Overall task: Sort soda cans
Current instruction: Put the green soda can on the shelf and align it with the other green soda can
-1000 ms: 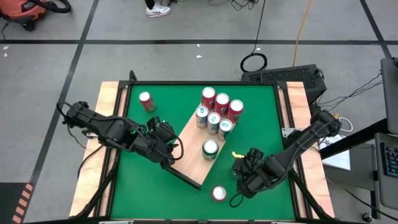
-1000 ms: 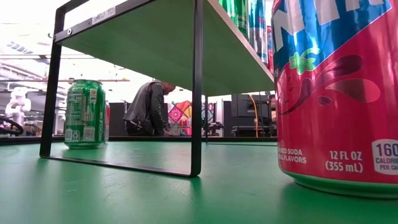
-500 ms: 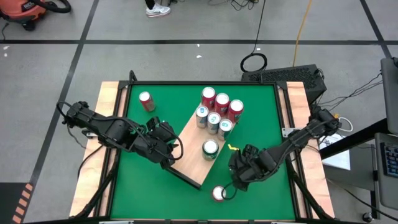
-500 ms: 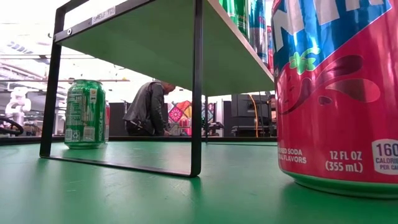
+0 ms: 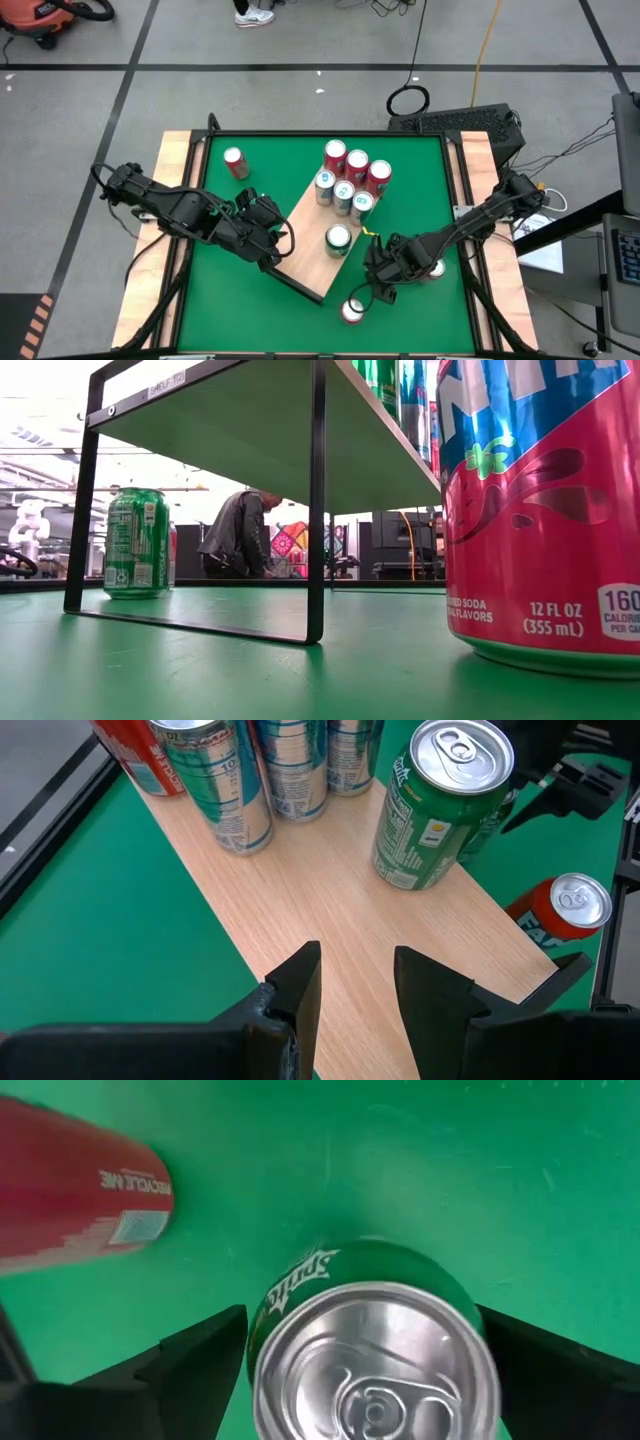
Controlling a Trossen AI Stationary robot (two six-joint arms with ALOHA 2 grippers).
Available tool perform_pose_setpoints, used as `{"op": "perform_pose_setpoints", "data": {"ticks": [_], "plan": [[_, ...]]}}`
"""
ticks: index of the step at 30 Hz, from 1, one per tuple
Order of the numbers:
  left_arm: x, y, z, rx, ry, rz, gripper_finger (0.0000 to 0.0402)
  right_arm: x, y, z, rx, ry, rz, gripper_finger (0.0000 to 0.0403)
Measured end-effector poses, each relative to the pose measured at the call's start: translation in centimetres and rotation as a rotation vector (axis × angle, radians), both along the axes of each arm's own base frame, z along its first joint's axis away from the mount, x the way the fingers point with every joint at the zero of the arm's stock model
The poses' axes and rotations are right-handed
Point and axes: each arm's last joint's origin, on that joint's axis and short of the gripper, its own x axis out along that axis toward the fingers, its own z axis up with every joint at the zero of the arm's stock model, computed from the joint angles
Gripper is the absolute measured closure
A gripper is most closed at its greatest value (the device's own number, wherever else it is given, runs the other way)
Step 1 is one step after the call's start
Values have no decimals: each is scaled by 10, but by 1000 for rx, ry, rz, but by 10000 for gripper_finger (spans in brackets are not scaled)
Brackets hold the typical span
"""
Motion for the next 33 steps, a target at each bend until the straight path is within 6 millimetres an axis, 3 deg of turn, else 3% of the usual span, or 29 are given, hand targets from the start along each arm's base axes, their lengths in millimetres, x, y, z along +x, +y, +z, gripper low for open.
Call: {"op": "perform_pose_setpoints", "data": {"ticks": [8, 13, 16, 22, 33], "plan": [[0, 0, 0, 0, 0, 0, 279, 0, 2, -2, 55, 14, -12, 105], [0, 0, 0, 9, -3, 5, 279, 3, 8, 14, 218, 65, -16, 118], [0, 1, 0, 30, -7, 8, 279, 4, 8, 29, 231, 66, -58, 111], [1, 2, 0, 61, 0, -20, 279, 5, 9, 72, 266, 41, -122, 110], [1, 1, 0, 49, 5, -28, 279, -5, 2, 183, 473, -165, -232, 110]]}}
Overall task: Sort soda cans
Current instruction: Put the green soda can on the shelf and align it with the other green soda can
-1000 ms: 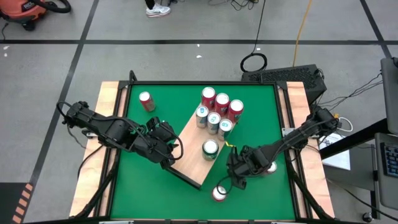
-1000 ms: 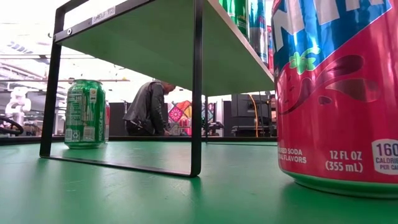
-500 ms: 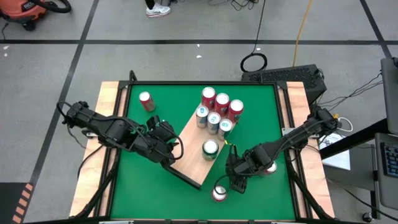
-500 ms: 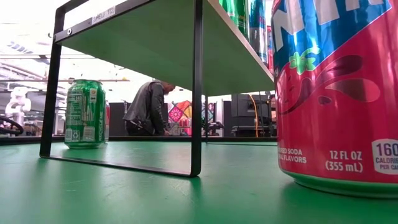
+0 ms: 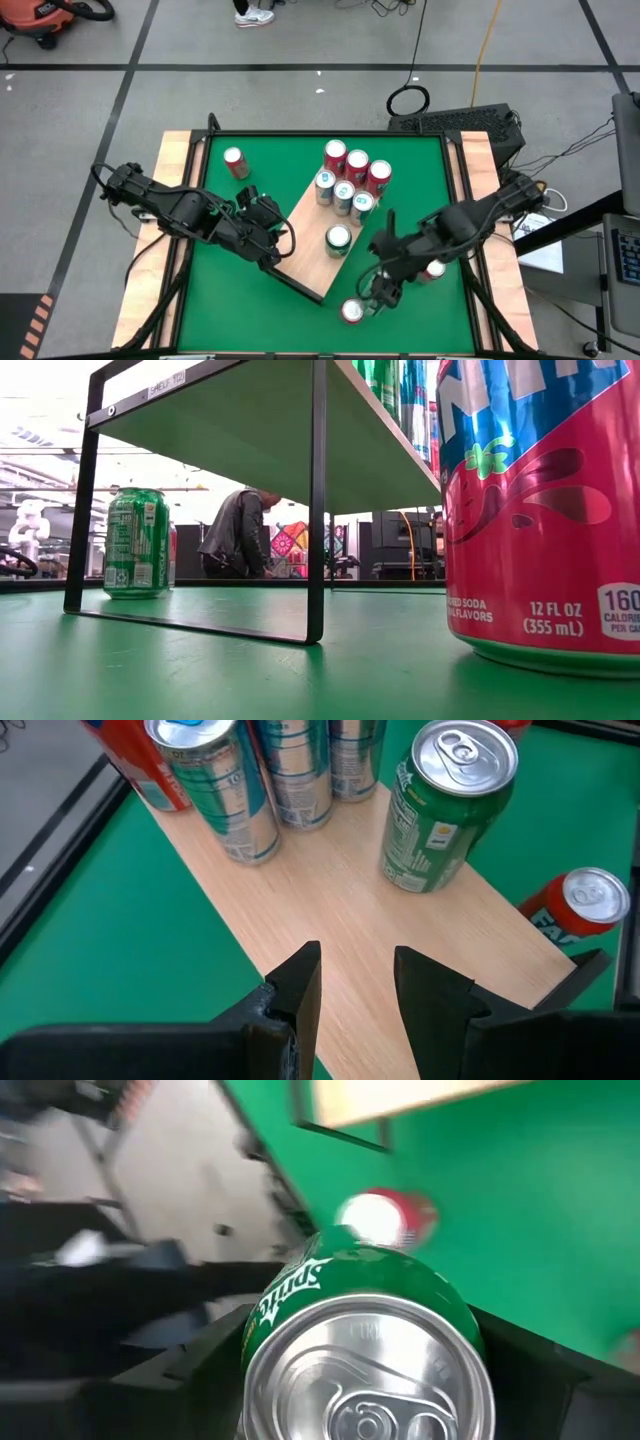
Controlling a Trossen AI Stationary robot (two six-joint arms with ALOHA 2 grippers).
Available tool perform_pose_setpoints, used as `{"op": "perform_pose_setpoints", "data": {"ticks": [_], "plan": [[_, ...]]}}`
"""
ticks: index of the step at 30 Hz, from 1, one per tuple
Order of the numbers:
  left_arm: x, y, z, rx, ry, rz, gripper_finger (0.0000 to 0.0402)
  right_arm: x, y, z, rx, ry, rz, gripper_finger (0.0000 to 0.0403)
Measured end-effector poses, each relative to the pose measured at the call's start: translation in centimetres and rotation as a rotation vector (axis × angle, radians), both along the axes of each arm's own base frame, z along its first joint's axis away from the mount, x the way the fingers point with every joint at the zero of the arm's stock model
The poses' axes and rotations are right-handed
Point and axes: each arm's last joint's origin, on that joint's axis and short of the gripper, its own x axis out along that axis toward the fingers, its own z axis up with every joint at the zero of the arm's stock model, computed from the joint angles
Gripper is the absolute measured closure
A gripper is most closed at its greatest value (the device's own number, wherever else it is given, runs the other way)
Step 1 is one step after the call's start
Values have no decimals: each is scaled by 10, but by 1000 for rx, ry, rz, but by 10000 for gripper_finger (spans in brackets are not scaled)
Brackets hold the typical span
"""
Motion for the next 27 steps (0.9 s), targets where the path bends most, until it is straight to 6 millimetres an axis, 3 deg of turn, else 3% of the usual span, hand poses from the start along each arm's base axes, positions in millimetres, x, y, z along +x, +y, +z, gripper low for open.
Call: {"op": "perform_pose_setpoints", "data": {"ticks": [6, 12, 17, 21, 27], "plan": [[0, -1, 3, -25, -7, -18, 279, -12, -7, 45, 87, -137, -55, 110], [6, -6, 7, -139, -55, -67, 279, -22, -15, 77, 128, -278, -77, 110], [9, -10, 23, -282, -186, -145, 273, -24, -20, 98, 156, -426, -107, 110], [5, -9, 46, -331, -370, -189, 235, -20, -25, 104, 142, -499, -164, 110], [-14, -2, 77, -342, -561, -263, 124, -14, -37, 104, 83, -527, -252, 110]]}}
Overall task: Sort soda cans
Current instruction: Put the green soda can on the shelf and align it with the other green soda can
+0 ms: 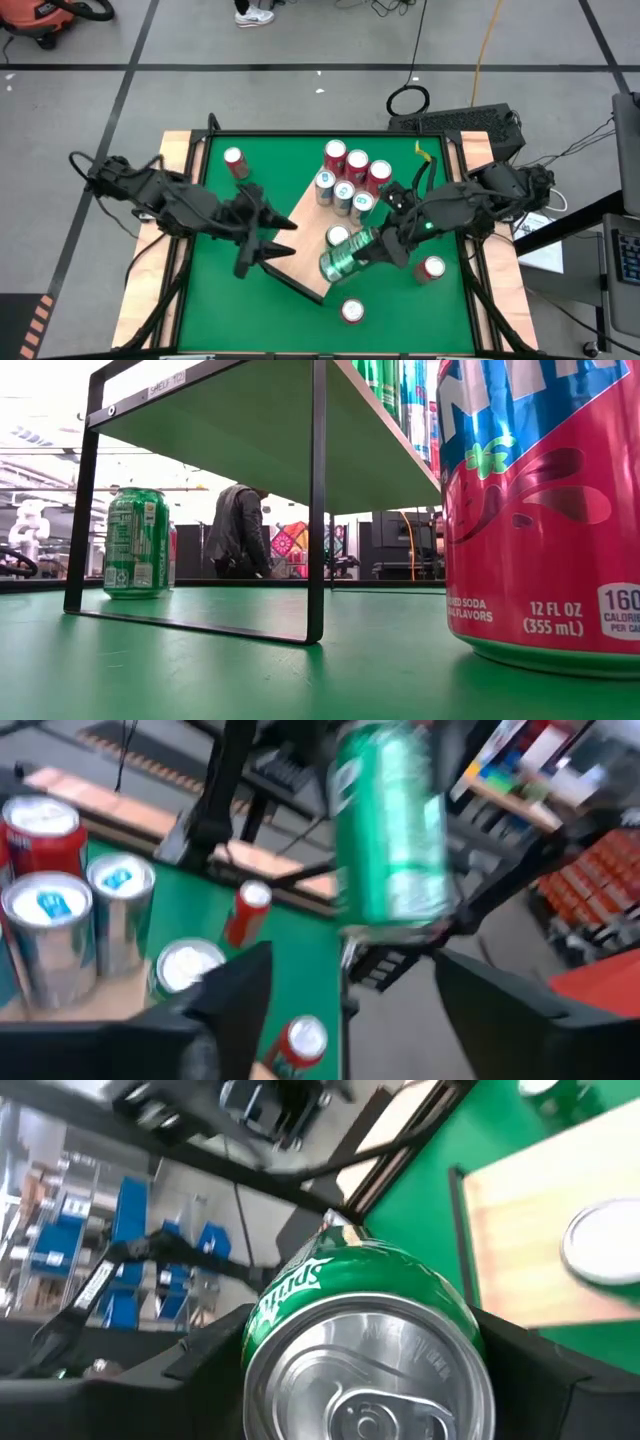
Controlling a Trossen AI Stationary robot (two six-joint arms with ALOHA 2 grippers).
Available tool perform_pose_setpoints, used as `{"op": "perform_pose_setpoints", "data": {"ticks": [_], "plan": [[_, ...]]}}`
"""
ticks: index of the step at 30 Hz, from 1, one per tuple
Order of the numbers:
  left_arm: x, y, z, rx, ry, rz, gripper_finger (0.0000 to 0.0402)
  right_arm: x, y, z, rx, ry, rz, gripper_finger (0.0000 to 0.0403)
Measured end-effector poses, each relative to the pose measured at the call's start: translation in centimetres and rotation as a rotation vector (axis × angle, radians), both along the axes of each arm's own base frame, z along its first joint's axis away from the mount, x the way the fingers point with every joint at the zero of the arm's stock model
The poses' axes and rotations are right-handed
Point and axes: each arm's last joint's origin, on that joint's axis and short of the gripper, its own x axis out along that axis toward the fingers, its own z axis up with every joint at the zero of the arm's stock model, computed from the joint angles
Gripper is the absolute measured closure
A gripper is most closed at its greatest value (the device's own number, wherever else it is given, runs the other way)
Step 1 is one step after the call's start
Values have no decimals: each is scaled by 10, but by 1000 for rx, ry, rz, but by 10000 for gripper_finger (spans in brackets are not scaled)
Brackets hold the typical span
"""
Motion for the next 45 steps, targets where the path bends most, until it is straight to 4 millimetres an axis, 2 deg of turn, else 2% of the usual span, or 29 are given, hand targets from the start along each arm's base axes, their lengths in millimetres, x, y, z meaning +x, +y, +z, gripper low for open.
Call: {"op": "perform_pose_setpoints", "data": {"ticks": [3, 6, 12, 23, 28, 31, 39, 45], "plan": [[-8, 7, 7, 20, -38, 18, 71, 3, -7, 0, 5, -4, -68, 110], [-8, 9, 8, 89, -53, 48, 38, 6, -16, 0, 0, -9, -134, 110], [6, 13, 0, 193, -30, 72, 24, 16, -34, -2, -11, -3, -209, 110], [27, 27, -13, 299, 28, 109, 24, 43, -53, -11, -46, -3, -270, 110], [29, 30, -16, 329, 48, 110, 25, 46, -59, -8, -45, -39, -281, 110], [29, 33, -19, 349, 84, 135, 39, 47, -62, -8, -55, -41, -292, 110], [29, 34, -20, 395, 95, 146, 112, 48, -67, -7, -68, -58, -304, 110], [29, 34, -19, 399, 85, 163, 117, 48, -68, -6, -91, -68, -301, 100]]}}
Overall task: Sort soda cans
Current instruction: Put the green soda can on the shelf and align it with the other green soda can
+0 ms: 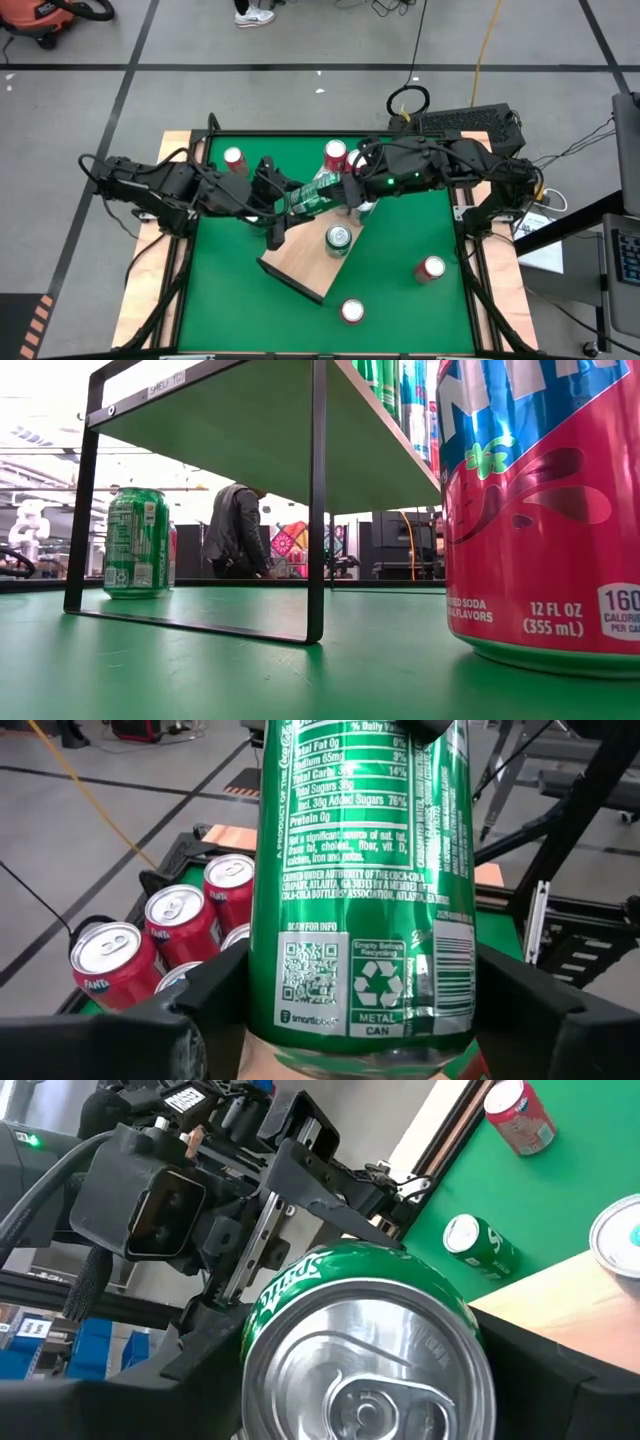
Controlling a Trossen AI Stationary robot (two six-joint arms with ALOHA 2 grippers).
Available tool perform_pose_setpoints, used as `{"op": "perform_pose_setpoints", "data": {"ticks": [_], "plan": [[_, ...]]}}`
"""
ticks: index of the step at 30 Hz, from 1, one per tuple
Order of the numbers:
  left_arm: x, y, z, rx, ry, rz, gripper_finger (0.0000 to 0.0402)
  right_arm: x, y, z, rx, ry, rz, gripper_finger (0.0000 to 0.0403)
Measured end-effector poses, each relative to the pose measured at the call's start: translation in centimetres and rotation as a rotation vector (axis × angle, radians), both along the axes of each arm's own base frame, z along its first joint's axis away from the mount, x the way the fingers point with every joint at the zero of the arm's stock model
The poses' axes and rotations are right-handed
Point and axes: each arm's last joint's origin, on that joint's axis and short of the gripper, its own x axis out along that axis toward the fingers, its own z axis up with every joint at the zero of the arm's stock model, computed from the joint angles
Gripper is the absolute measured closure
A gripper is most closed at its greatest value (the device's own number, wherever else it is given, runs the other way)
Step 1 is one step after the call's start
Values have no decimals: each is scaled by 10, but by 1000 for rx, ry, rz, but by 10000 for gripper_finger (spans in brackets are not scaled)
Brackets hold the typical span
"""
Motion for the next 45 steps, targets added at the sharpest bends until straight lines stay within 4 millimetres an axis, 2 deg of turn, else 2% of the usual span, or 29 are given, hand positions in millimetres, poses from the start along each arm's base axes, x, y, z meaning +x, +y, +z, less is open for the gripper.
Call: {"op": "perform_pose_setpoints", "data": {"ticks": [6, 11, 16, 21, 25, 30, 37, 45], "plan": [[-3, -1, 5, -44, -26, -43, 116, 1, 0, 7, -113, -66, 30, 52], [-9, -1, 13, -122, -80, -83, 115, 3, 0, 19, -290, -176, 71, 23], [-14, 1, 22, -171, -140, -86, 115, 1, 0, 26, -387, -231, 85, 20], [-13, 2, 28, -240, -180, -234, 115, -13, 1, 40, -489, -310, 111, 21], [-11, 10, 31, -264, -191, -301, 115, -23, 7, 47, -553, -352, 138, 21], [-7, 24, 36, -213, -249, -362, 114, -27, 17, 48, -586, -360, 139, 21], [12, 46, 23, -204, -377, -445, 114, -27, 33, 44, -635, -308, 82, 21], [27, 45, -2, -263, -473, -487, 114, -29, 34, 41, -578, -265, 17, 21]]}}
